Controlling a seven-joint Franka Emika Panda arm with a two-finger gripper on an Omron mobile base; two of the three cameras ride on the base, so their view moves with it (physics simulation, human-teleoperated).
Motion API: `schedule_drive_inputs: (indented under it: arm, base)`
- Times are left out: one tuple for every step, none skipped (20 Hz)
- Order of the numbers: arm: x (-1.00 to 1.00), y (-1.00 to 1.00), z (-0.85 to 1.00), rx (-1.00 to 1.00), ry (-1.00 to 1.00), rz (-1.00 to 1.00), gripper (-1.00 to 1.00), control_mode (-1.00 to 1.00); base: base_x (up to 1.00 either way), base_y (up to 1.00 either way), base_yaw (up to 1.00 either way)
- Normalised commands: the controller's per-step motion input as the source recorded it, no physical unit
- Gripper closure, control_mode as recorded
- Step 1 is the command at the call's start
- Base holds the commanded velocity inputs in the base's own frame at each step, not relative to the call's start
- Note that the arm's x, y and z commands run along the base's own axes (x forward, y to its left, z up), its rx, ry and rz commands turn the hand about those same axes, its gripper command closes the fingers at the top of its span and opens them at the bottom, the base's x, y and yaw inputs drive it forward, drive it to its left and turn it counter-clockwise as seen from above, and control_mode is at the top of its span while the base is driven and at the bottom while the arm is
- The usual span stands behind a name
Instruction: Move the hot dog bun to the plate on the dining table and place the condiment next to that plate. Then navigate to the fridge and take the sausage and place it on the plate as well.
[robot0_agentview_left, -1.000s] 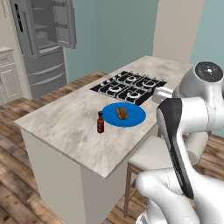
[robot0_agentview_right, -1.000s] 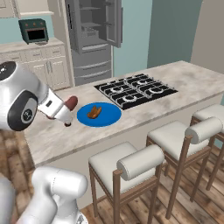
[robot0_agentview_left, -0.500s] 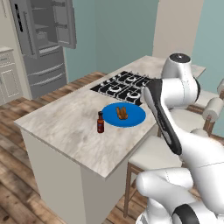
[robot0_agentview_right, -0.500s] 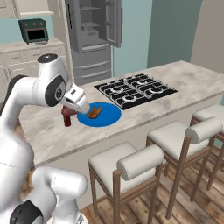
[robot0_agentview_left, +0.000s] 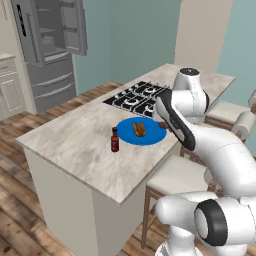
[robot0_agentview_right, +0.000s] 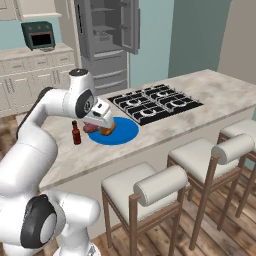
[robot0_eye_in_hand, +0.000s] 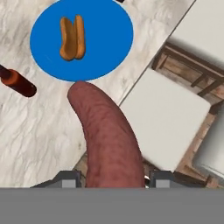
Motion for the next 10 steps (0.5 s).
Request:
schedule_drive_inputs:
  arm:
    - [0.76,-0.05,-0.44,0.0,0.03,0.12,1.0,-1.0]
    - [0.77,-0.09,-0.43,0.01,0.02,0.11,1.0,-1.0]
    - [0.76,-0.1,-0.46,0.0,0.02,0.11,1.0,-1.0]
    - [0.77,-0.11,-0.47,0.0,0.01,0.11,1.0,-1.0]
    - [0.76,-0.12,-0.47,0.01,0.0,0.11,1.0,-1.0]
    - [0.75,-0.1,-0.48,0.0,0.01,0.11,1.0,-1.0]
    - [0.73,-0.09,-0.47,0.0,0.02,0.1,1.0,-1.0]
    - [0.75,0.0,-0.47,0.0,0.05,0.08,1.0,-1.0]
    - [0.73,0.0,-0.47,0.0,0.06,0.08,1.0,-1.0]
    - [0.69,0.0,-0.47,0.0,0.05,0.08,1.0,-1.0]
  base:
    - [0.0,0.0,0.0]
    - [0.0,0.0,0.0]
    - [0.0,0.0,0.0]
    - [0.0,0.0,0.0]
    - [0.0,0.0,0.0]
    - [0.0,0.0,0.0]
    - [0.0,0.0,0.0]
    - [0.0,0.0,0.0]
    - [0.0,0.0,0.0]
    - [0.0,0.0,0.0]
